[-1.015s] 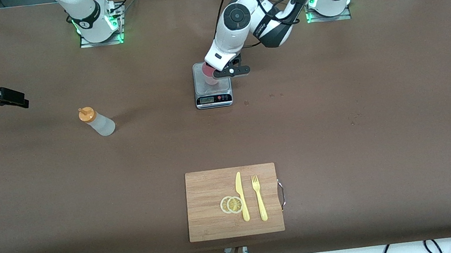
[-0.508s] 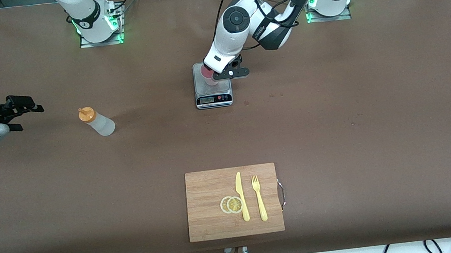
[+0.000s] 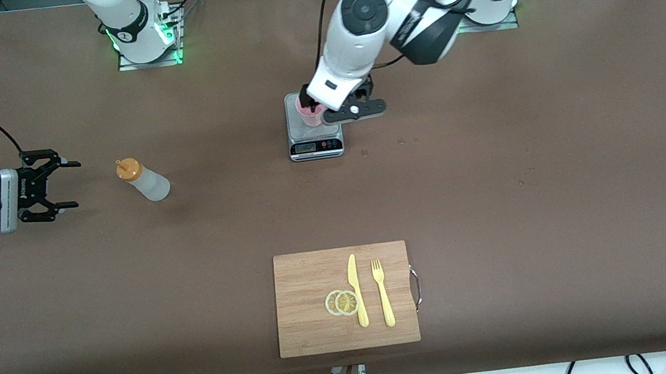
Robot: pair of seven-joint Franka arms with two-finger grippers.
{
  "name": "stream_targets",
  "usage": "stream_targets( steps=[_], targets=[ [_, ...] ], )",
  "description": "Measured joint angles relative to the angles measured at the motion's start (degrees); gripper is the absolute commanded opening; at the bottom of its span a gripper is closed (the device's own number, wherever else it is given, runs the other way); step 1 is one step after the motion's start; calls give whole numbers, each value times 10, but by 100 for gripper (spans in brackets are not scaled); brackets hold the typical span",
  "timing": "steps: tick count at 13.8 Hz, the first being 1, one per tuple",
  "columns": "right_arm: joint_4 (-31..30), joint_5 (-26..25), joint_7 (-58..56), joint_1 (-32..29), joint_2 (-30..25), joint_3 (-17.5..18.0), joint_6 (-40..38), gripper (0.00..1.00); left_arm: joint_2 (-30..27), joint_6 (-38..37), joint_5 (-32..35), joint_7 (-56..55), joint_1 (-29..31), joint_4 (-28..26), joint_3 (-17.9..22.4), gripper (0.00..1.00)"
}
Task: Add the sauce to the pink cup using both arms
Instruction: 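Set the cup on the scale while the right gripper reaches the bottle, then grasp the white sauce bottle with the right gripper and lift it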
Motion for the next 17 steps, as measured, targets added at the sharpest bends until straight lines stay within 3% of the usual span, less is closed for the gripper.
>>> stream_targets(
  steps=[3, 7, 9, 14, 17],
  targets=[
    [-37, 72, -186, -13, 37, -8, -1, 100, -56, -52, 3, 48, 80, 9, 12, 100],
    [-45, 128, -356, -26, 110, -13, -17, 100, -118, -175, 16, 267, 223, 29, 36, 100],
    [-45, 159, -408, -30, 136, -13, -38, 100, -147, -225, 22, 350, 264, 36, 64, 100],
    [-44, 182, -500, -31, 170, -11, -62, 100, -197, -317, 40, 486, 278, 37, 143, 100],
    [-44, 185, -507, -27, 179, -1, -63, 100, -205, -334, 58, 494, 274, 35, 145, 100]
  ],
)
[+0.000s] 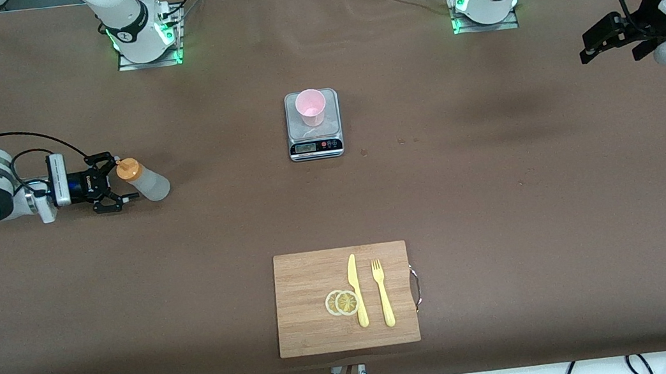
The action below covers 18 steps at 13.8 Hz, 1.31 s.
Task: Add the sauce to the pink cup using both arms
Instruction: 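Grasp the white sauce bottle with the right gripper and lift it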
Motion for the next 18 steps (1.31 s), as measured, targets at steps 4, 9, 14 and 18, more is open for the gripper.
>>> stream_targets(
  steps=[4, 9, 14, 18],
  targets=[
    [1, 14, 0, 16, 7, 8, 0, 72, 3, -1, 1, 0, -5, -4, -2, 100],
    [19, 12, 21, 24, 13, 8, 1, 4, 11, -1, 1, 0, -5, -5, -2, 100],
    [52, -10, 75, 33, 13, 12, 1, 0, 12, -1, 1, 0, -5, -5, -2, 100],
    [109, -48, 206, 78, 2, 28, 1, 0, 12, -1, 1, 0, -5, -5, -3, 100]
  ],
)
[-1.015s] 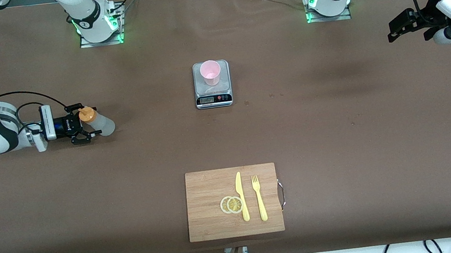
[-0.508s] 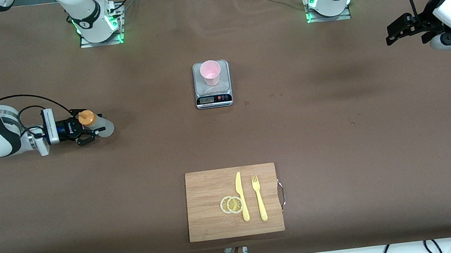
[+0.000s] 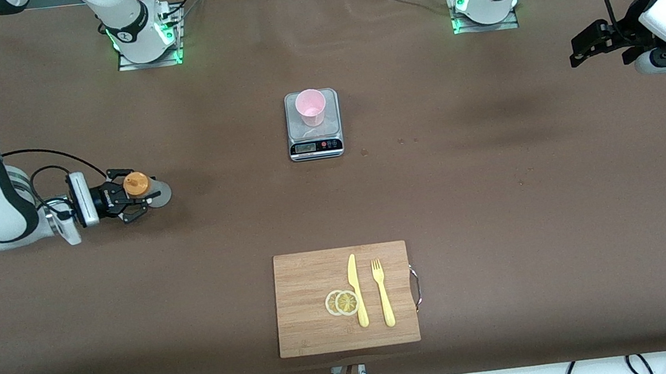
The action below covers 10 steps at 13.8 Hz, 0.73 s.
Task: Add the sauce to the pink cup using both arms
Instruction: 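Grasp the white sauce bottle with the right gripper and lift it, then carry the sauce bottle with the right gripper over the pink cup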
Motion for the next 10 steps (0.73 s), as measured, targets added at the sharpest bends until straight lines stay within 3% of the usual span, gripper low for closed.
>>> stream_targets(
  steps=[3, 10],
  targets=[
    [58, -74, 150, 51, -37, 20, 1, 0, 0, 0, 0, 0, 0, 0, -5, 100],
    [91, -346, 463, 189, -102, 122, 48, 0, 0, 0, 0, 0, 0, 0, -6, 100]
  ],
)
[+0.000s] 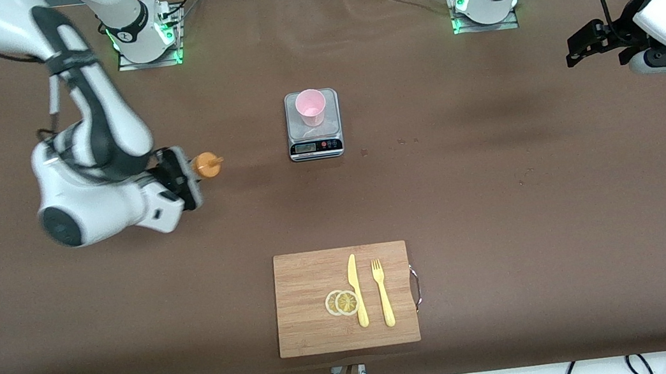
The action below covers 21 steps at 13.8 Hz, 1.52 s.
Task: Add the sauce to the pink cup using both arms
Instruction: 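Carry the sauce bottle with the right gripper over the pink cup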
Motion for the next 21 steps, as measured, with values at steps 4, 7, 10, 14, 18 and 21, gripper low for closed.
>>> stream_targets(
  steps=[4, 7, 10, 14, 18, 21],
  targets=[
    [8, -132, 145, 54, 0, 69, 1, 0, 0, 0, 0, 0, 0, 0, 0, 100],
    [8, -196, 227, 72, 0, 109, -13, 0, 0, 0, 0, 0, 0, 0, 0, 100],
    [7, -249, 301, 102, 3, 129, -31, 0, 0, 0, 0, 0, 0, 0, 0, 100],
    [6, -302, 399, 161, 25, 136, -44, 0, 0, 0, 0, 0, 0, 0, 0, 100],
    [4, -327, 440, 184, 44, 137, -53, 0, 0, 0, 0, 0, 0, 0, 0, 100],
    [4, -336, 454, 186, 51, 141, -64, 0, 0, 0, 0, 0, 0, 0, 0, 100]
  ],
)
